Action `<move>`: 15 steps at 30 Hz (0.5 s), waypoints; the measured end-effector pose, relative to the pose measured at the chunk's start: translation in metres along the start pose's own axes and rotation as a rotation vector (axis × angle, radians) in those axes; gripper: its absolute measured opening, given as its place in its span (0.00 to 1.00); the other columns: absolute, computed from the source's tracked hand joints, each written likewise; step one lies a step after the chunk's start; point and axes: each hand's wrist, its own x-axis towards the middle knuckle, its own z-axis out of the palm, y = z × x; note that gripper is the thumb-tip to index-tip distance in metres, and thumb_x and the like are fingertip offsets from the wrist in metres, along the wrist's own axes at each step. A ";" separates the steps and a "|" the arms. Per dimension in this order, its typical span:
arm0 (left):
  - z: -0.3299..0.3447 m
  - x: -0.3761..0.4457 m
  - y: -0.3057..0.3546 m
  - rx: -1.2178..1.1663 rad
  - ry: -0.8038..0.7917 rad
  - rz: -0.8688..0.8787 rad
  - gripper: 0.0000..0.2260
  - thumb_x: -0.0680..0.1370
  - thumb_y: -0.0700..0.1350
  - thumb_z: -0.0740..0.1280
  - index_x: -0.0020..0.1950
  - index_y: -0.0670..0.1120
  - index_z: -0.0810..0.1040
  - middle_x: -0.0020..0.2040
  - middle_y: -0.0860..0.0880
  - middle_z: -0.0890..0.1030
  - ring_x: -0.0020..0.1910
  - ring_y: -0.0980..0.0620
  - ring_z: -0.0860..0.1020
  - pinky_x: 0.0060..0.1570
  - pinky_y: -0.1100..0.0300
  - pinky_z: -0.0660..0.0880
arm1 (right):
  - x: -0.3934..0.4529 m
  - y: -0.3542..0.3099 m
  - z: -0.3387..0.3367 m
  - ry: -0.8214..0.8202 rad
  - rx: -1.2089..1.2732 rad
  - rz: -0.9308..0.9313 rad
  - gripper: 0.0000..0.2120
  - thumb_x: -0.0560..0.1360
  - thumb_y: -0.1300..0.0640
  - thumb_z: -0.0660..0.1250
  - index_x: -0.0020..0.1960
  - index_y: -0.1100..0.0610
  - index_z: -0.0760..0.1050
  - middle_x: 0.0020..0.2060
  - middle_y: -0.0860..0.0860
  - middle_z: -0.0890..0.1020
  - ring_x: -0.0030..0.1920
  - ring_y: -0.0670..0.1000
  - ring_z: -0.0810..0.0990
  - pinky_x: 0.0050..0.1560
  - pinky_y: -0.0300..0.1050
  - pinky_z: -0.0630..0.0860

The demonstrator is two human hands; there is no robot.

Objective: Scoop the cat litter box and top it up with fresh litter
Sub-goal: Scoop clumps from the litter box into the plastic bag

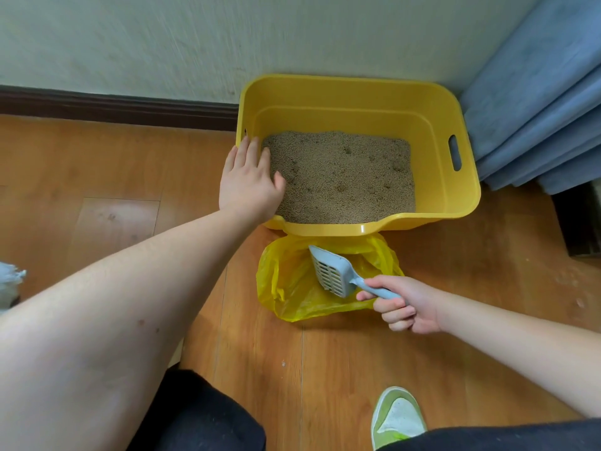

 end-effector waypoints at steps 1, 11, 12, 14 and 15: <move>0.000 0.000 0.000 0.000 0.001 0.002 0.27 0.79 0.55 0.51 0.74 0.43 0.66 0.78 0.43 0.60 0.78 0.46 0.52 0.77 0.51 0.47 | 0.001 -0.001 -0.003 -0.038 0.024 -0.001 0.13 0.79 0.48 0.58 0.50 0.58 0.71 0.19 0.45 0.58 0.16 0.42 0.53 0.19 0.35 0.50; 0.001 0.000 -0.001 -0.004 0.014 0.001 0.27 0.79 0.55 0.51 0.74 0.43 0.67 0.78 0.43 0.61 0.78 0.46 0.53 0.77 0.50 0.47 | 0.012 0.006 -0.013 0.031 -0.646 -0.205 0.19 0.83 0.48 0.52 0.52 0.57 0.77 0.20 0.48 0.62 0.19 0.47 0.57 0.24 0.38 0.57; 0.001 0.000 -0.001 -0.005 0.012 0.001 0.27 0.79 0.54 0.51 0.74 0.43 0.66 0.78 0.43 0.61 0.78 0.46 0.53 0.77 0.50 0.47 | 0.012 0.007 -0.012 0.058 -0.774 -0.276 0.17 0.83 0.49 0.53 0.51 0.55 0.78 0.20 0.47 0.64 0.20 0.47 0.59 0.25 0.40 0.60; 0.000 0.000 0.000 -0.003 0.005 0.001 0.27 0.79 0.54 0.51 0.74 0.43 0.66 0.78 0.43 0.60 0.78 0.46 0.53 0.77 0.50 0.47 | 0.010 0.006 -0.009 0.136 -0.945 -0.432 0.12 0.81 0.50 0.58 0.50 0.54 0.79 0.20 0.44 0.66 0.23 0.44 0.63 0.29 0.41 0.61; 0.000 0.000 0.000 -0.004 0.003 0.000 0.27 0.79 0.54 0.51 0.74 0.43 0.66 0.78 0.43 0.60 0.78 0.47 0.53 0.77 0.50 0.47 | 0.010 0.006 -0.008 0.175 -0.994 -0.504 0.11 0.81 0.51 0.61 0.49 0.55 0.79 0.21 0.42 0.67 0.24 0.42 0.63 0.30 0.39 0.60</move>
